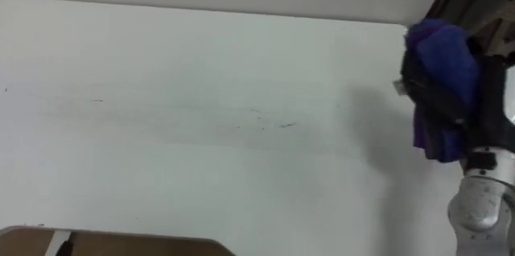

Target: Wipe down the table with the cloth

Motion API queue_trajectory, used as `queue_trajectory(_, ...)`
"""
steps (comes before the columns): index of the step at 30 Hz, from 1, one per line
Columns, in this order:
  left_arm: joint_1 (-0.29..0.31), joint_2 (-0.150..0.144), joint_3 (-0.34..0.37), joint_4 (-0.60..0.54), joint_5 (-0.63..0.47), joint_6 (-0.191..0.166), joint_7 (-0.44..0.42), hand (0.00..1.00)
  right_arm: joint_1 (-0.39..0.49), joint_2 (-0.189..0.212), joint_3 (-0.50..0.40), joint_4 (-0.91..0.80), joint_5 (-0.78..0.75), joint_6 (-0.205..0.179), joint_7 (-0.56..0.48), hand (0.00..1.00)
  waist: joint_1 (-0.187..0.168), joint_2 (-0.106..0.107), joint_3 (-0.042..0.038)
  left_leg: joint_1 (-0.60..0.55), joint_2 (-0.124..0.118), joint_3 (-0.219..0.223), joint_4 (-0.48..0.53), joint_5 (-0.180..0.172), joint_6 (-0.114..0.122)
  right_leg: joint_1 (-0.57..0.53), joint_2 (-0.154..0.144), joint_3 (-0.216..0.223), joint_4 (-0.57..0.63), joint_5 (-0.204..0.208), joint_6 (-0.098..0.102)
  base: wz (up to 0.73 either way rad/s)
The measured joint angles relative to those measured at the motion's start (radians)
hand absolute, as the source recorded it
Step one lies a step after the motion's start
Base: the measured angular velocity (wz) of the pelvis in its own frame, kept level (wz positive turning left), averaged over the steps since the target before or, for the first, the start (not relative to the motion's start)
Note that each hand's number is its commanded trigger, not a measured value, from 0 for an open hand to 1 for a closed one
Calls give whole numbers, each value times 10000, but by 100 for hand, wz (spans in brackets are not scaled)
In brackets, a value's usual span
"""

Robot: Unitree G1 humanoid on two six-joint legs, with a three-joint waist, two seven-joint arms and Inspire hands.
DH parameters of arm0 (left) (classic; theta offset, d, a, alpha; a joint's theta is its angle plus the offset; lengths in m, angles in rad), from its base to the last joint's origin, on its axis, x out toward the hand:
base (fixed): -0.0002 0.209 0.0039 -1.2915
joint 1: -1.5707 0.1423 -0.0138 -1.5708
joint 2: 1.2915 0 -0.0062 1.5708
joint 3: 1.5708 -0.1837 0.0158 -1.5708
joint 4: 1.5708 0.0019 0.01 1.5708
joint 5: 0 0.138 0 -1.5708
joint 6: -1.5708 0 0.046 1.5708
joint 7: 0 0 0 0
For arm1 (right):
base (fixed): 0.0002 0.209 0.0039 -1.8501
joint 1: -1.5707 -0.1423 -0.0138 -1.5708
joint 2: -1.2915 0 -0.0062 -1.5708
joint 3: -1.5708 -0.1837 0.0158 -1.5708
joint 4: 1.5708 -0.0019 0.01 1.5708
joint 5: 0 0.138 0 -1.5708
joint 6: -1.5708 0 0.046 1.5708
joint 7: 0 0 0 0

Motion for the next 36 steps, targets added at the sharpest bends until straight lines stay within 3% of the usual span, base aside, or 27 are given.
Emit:
queue_trajectory(8,76,-35,199,-41,-29,20,363,0,949,148,-1351,1002,2276,6,-1591,0,-480,-149,-5,155,-3,200,-22,-20,4,-53,-2,170,9,-58,32,-6)
queue_trajectory(14,150,-21,159,-221,-415,112,530,0,1284,393,-1382,2288,3651,16,-2637,0,-682,-134,-23,123,1,261,-17,-24,12,-168,-3,328,166,-52,23,-4)
queue_trajectory(23,353,-21,157,-557,-431,160,721,0,1587,822,-1387,5256,6256,26,-2768,0,-866,-71,-55,68,-8,265,-31,-24,11,-152,1,380,158,-65,18,0)
queue_trajectory(29,332,-55,134,-471,-395,277,444,0,1654,1035,-1129,7795,6629,264,-1417,0,-845,-77,-88,90,-9,262,-18,-25,11,-68,-8,343,116,-116,27,1)
queue_trajectory(33,325,-81,6,-221,-273,317,367,0,1736,1145,255,9151,5606,718,228,0,-758,18,-117,189,-6,258,20,-27,7,27,7,348,17,-140,31,0)
queue_trajectory(36,44,-81,-291,282,-174,309,414,0,1564,1399,1018,9686,4525,819,881,0,-485,108,-113,240,-6,255,25,-29,9,23,10,369,-10,-126,21,0)
